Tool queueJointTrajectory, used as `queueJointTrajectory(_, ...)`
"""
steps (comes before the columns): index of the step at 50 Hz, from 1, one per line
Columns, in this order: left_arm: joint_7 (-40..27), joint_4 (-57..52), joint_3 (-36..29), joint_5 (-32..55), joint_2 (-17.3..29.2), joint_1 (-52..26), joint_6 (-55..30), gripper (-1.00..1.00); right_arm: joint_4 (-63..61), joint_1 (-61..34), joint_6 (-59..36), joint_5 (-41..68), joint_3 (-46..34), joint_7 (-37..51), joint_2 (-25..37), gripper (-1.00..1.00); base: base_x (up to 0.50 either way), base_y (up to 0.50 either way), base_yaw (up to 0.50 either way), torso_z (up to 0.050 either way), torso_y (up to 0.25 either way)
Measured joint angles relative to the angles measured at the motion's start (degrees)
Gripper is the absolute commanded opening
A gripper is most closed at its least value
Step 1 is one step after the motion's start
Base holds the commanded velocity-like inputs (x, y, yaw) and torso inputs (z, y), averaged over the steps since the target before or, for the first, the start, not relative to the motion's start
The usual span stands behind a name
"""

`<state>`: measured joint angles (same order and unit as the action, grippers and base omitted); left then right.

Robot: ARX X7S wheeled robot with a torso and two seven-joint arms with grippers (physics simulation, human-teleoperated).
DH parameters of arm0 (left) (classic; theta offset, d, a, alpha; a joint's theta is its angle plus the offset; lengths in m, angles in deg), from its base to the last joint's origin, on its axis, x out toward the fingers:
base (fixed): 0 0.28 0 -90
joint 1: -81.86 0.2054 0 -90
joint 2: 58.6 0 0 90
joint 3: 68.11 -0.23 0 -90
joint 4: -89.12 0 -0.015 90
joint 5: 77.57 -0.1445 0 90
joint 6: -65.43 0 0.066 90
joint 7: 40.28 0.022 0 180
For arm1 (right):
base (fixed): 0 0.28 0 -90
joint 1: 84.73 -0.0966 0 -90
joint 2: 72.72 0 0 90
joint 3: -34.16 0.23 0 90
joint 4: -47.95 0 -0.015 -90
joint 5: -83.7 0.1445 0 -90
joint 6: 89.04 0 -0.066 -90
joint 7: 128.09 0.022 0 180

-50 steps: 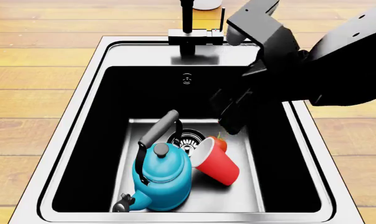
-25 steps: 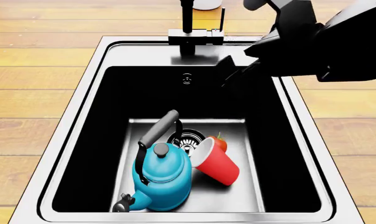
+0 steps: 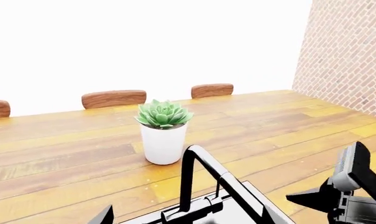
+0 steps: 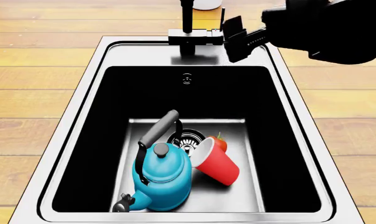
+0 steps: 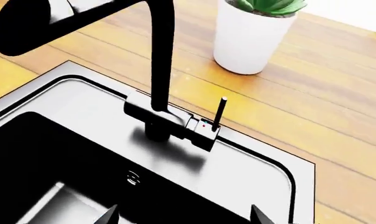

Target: Pick the cup and kettle non electric and place them in the sink. Then turn on the water.

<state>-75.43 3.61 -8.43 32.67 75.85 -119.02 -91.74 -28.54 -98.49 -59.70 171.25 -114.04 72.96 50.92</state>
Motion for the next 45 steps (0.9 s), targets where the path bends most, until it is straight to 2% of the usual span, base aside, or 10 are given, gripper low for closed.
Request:
queueJointTrajectory(23, 0.1, -1.9, 1.1, 0.2, -0.7, 1.0, 2.7, 1.00, 12.4, 4.5, 19.2, -15.3, -1.3, -1.8, -8.1, 1.00, 0.00, 0.00, 0.00, 0.000, 0.000)
queueJointTrajectory(45, -0.7, -2.5, 1.1, 1.1, -0.3, 1.1, 3.2, 1.00, 41.2, 4.9, 34.6, -26.1, -3.7, -10.3, -22.0, 1.00, 0.00, 0.00, 0.00, 0.000, 0.000)
